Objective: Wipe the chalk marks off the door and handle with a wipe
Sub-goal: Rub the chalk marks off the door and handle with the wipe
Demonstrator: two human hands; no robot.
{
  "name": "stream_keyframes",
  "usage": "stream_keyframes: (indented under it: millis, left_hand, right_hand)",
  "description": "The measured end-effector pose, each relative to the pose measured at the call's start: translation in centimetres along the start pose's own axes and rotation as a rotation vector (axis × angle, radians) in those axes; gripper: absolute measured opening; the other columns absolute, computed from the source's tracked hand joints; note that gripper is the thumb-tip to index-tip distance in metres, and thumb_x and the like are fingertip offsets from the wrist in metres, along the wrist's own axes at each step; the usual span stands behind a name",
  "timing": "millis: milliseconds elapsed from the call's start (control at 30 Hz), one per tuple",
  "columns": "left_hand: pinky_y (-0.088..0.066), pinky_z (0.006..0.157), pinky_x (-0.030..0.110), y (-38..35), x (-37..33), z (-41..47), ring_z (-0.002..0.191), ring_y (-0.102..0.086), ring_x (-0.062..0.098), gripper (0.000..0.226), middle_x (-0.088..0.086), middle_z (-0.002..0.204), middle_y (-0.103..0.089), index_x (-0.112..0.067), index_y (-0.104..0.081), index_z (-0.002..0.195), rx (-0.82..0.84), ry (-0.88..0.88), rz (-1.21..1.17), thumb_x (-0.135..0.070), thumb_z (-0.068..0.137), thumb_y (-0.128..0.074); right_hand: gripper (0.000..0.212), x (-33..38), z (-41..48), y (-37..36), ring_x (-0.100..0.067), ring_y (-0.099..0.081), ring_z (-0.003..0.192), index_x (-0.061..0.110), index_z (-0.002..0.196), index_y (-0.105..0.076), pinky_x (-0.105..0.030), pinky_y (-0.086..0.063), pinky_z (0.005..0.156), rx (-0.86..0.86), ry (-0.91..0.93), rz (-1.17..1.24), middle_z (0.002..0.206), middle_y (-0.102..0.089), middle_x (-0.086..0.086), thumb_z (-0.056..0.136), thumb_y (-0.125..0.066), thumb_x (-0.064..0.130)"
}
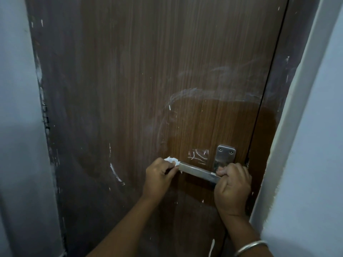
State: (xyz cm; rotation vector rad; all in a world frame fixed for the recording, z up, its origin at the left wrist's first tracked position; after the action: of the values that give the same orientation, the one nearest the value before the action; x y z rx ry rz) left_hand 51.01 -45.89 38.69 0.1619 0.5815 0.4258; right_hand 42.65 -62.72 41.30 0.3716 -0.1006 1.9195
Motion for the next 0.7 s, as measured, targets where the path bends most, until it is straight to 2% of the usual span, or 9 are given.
stream_keyframes:
  millis: [100,167,333,433,500,600,700]
  left_hand:
    - [-0.044,0.066,0.012,0.5,-1.2,2.0,0.066,-0.054,0.002,0.006,0.003,0.074,-0.061,-0.004,-0.071,0.078,0.021,-0.054,-0.001,-0.004,0.073,-0.074]
    - [-0.043,0.064,0.01,0.8,-2.4,4.3,0.065,-0.053,0.003,0.006,0.003,0.073,-0.061,-0.004,-0.071,0.078,-0.009,-0.096,0.011,-0.006,0.073,-0.075]
    - [-0.053,0.06,0.026,0.9,-2.8,4.9,0.069,-0.06,0.016,0.006,0.01,0.078,-0.063,-0.003,-0.069,0.079,0.166,-0.324,0.152,-0.005,0.074,-0.073]
    - [-0.056,0.059,0.027,0.9,-2.6,3.2,0.067,-0.064,0.02,0.015,0.011,0.075,-0.065,-0.004,-0.07,0.079,0.317,-0.448,0.268,0.0,0.066,-0.077]
    - [-0.056,0.054,0.029,0.9,-3.0,3.9,0.065,-0.063,0.021,0.013,0.011,0.074,-0.065,-0.004,-0.071,0.079,0.374,-0.497,0.293,-0.001,0.066,-0.075]
    - [-0.05,0.052,0.026,1.2,-4.6,6.4,0.063,-0.06,0.02,0.004,0.011,0.073,-0.063,-0.005,-0.07,0.074,0.313,-0.511,0.251,-0.005,0.072,-0.073]
    - [-0.047,0.051,0.028,1.1,-5.1,7.8,0.062,-0.058,0.022,0.008,0.013,0.071,-0.061,-0.003,-0.069,0.073,0.288,-0.551,0.271,-0.011,0.076,-0.069]
  right_hand:
    - [0.029,0.0,0.0,0.1,-0.029,-0.051,0.059,0.004,0.059,-0.054,-0.031,-0.032,0.064,0.007,-0.002,-0.003,0.058,-0.053,-0.013,0.078,-0.032,0.007]
    - [0.03,0.1,0.0,0.1,-0.03,-0.051,0.058,0.004,0.059,-0.055,-0.033,-0.036,0.061,0.007,-0.003,0.002,0.058,-0.053,-0.014,0.078,-0.032,0.007]
    - [0.03,0.1,0.0,0.0,-0.03,-0.052,0.056,0.004,0.057,-0.054,-0.033,-0.035,0.061,-0.002,0.01,-0.014,0.057,-0.053,-0.014,0.078,-0.032,0.008]
    - [0.03,0.1,0.0,0.1,-0.03,-0.052,0.056,0.004,0.057,-0.054,-0.03,-0.033,0.063,-0.013,0.013,-0.015,0.057,-0.053,-0.014,0.077,-0.032,0.008]
    - [0.029,0.1,0.0,0.1,-0.03,-0.052,0.056,0.004,0.057,-0.054,-0.03,-0.033,0.062,-0.006,0.01,-0.017,0.057,-0.053,-0.014,0.077,-0.032,0.008]
    - [0.029,0.2,0.1,0.1,-0.03,-0.052,0.056,0.004,0.058,-0.054,-0.033,-0.036,0.06,0.003,0.007,-0.028,0.057,-0.053,-0.014,0.077,-0.032,0.008]
    - [0.028,0.3,0.1,0.1,-0.03,-0.052,0.056,0.005,0.058,-0.054,-0.032,-0.035,0.061,0.003,0.005,-0.038,0.057,-0.053,-0.013,0.076,-0.033,0.008]
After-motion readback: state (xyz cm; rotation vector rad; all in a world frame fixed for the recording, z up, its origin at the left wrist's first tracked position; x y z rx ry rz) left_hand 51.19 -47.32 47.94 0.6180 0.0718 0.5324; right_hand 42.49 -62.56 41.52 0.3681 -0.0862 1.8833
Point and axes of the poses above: each hand's wrist, its own z-axis towards the middle knuckle, its own y-axis out of the back of the hand, x = y × z, the point moved 3 cm from there along z, towards the middle knuckle
